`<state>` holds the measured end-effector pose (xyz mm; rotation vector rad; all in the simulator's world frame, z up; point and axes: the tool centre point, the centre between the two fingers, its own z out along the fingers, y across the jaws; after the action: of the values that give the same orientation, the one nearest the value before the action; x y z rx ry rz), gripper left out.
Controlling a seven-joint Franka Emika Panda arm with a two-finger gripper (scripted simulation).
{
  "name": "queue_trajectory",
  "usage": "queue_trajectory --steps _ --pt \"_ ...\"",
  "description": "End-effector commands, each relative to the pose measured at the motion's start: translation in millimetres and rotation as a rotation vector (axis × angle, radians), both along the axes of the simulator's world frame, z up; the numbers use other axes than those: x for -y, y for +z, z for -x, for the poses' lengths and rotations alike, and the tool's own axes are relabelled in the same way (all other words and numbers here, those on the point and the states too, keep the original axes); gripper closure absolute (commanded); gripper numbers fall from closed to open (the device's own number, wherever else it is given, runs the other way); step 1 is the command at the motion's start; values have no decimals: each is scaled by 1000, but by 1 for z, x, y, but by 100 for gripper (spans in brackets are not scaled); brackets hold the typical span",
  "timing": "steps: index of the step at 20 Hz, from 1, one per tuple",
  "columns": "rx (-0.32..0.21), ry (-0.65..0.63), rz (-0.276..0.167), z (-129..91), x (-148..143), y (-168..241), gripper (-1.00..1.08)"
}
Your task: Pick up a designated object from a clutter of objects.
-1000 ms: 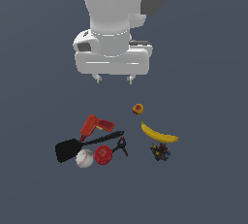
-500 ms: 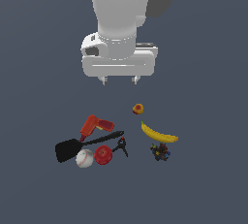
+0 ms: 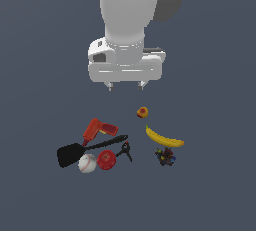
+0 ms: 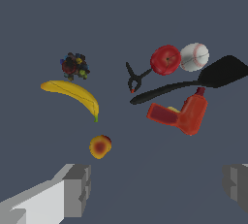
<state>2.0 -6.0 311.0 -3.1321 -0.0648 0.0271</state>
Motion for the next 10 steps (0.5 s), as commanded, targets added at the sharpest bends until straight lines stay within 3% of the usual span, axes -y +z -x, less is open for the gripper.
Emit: queue_trajectory --steps 1,10 --pt "-1 31 4 -4 -4 -7 -92" --pt "0 259 28 -28 -38 -60 -92"
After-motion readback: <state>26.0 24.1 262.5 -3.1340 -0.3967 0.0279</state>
